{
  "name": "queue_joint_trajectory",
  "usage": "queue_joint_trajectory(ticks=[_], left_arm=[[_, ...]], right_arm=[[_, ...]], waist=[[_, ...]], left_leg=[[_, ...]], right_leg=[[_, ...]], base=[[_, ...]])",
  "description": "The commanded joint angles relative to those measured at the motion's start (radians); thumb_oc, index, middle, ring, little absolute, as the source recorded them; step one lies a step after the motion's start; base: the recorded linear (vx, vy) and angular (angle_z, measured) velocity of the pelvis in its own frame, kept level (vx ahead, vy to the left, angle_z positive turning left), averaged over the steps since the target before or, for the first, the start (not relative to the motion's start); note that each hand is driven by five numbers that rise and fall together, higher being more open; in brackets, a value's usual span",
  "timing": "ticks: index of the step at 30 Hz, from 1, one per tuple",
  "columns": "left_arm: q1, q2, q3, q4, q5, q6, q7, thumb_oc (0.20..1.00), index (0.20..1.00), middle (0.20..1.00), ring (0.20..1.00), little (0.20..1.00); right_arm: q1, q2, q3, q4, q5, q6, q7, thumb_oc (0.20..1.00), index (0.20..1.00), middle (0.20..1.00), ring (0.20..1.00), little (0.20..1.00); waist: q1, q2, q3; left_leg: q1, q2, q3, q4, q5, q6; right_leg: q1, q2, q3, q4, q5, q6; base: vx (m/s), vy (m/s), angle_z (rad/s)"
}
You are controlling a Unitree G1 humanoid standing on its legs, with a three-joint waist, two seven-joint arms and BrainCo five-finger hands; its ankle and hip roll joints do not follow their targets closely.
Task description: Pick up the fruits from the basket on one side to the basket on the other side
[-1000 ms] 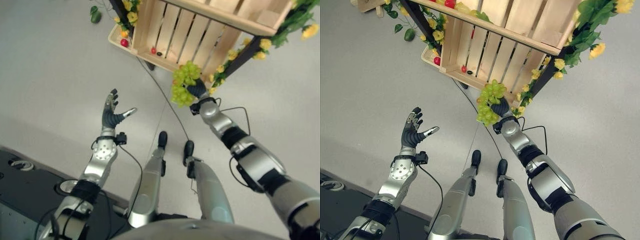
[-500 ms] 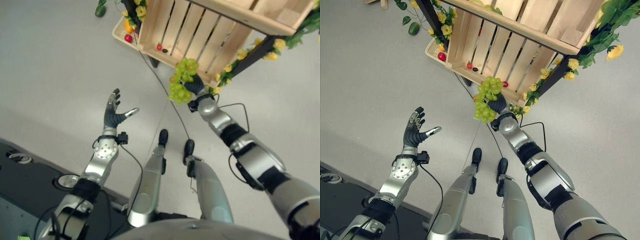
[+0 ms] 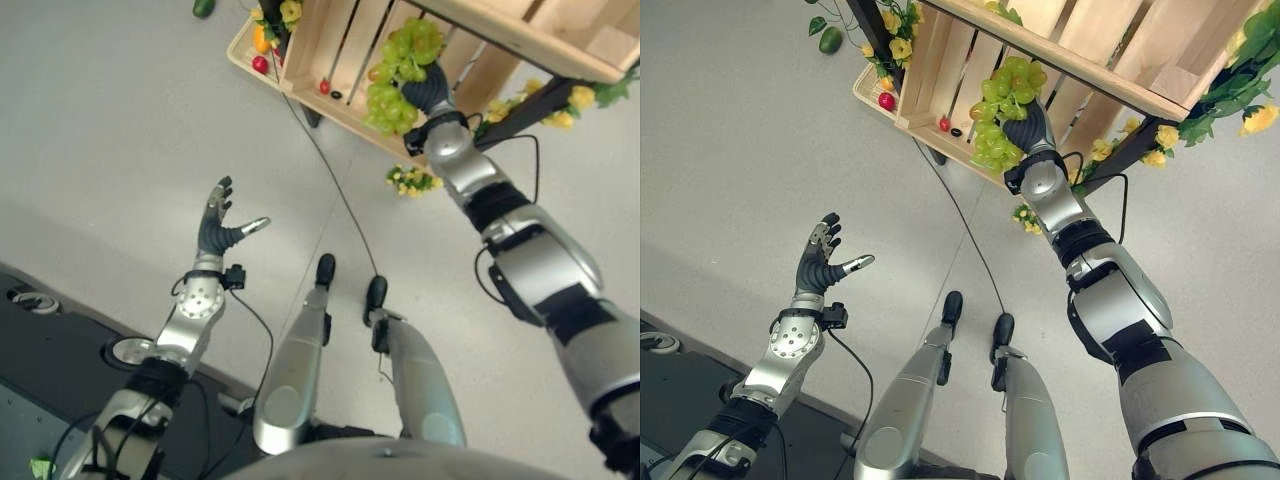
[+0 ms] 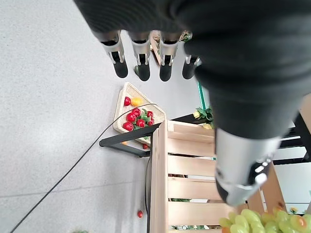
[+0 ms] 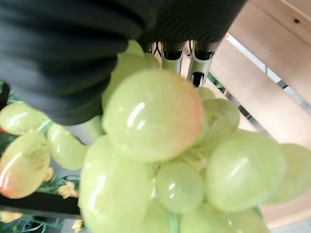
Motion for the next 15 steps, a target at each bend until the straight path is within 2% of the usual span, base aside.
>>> queue_joint_trajectory(ticks=[1, 14, 15], left_arm=[[0.019, 0.044, 0.012, -0.081, -0.023, -0.041, -0.009, 1.0, 1.0, 1.0, 1.0, 1.0], [0.022, 0.048, -0.001, -0.086, -0.035, -0.041, -0.017, 1.0, 1.0, 1.0, 1.0, 1.0], [0.019, 0.048, -0.002, -0.086, -0.034, -0.04, -0.017, 1.0, 1.0, 1.0, 1.0, 1.0]], right_arm=[[-0.109, -0.025, -0.018, -0.012, 0.03, -0.054, -0.03, 0.2, 0.2, 0.2, 0.2, 0.2], [-0.169, -0.04, -0.022, 0.109, 0.078, -0.05, -0.026, 0.2, 0.2, 0.2, 0.2, 0.2], [-0.169, -0.039, -0.021, 0.117, 0.082, -0.049, -0.024, 0.548, 0.548, 0.548, 0.548, 0.548]], waist=[[0.026, -0.028, -0.018], [0.041, -0.018, -0.016], [0.042, -0.018, -0.015]], left_leg=[[-0.014, -0.016, 0.028, 0.059, -0.056, -0.004], [-0.022, -0.024, 0.018, 0.055, -0.054, -0.003], [-0.023, -0.024, 0.018, 0.055, -0.054, -0.003]], right_leg=[[0.024, -0.074, 0.046, -0.08, 0.129, 0.133], [0.018, -0.079, 0.038, -0.078, 0.128, 0.135], [0.019, -0.079, 0.037, -0.078, 0.128, 0.135]], base=[[0.01, 0.001, 0.06], [0.01, 0.001, 0.02], [0.02, -0.004, 0.03]])
